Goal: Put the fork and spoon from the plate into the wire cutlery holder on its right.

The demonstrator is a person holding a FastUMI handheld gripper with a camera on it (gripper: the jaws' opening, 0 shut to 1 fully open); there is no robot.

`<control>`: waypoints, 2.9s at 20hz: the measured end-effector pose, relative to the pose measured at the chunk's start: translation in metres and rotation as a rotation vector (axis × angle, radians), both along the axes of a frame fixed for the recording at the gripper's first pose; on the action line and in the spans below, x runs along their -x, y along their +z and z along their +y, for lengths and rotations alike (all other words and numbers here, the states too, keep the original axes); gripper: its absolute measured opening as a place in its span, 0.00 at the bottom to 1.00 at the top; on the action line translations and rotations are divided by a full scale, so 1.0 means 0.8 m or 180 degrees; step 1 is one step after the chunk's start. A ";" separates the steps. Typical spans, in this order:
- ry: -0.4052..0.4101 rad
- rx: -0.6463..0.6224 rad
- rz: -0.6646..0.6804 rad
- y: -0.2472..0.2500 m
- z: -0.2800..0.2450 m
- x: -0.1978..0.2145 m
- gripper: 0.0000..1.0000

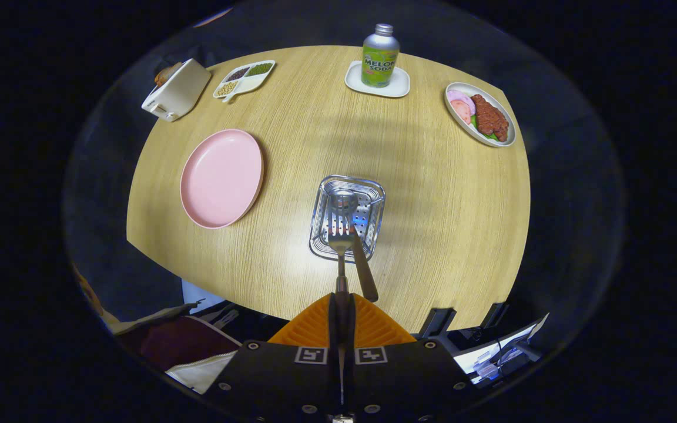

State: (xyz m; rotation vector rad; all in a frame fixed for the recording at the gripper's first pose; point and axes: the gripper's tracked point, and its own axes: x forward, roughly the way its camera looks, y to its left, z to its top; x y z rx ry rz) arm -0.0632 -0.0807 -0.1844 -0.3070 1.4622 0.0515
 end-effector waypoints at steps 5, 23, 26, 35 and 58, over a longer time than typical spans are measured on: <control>0.0135 0.0123 0.0223 -0.008 -0.004 -0.017 0.03; 0.0285 -0.0062 0.0529 -0.012 0.012 -0.023 0.47; 0.0294 -0.0156 0.0254 -0.004 0.022 -0.042 1.00; 0.0321 -0.0579 -0.0540 0.056 0.036 -0.067 1.00; 0.0258 -0.0953 -0.3446 0.271 0.044 -0.103 0.99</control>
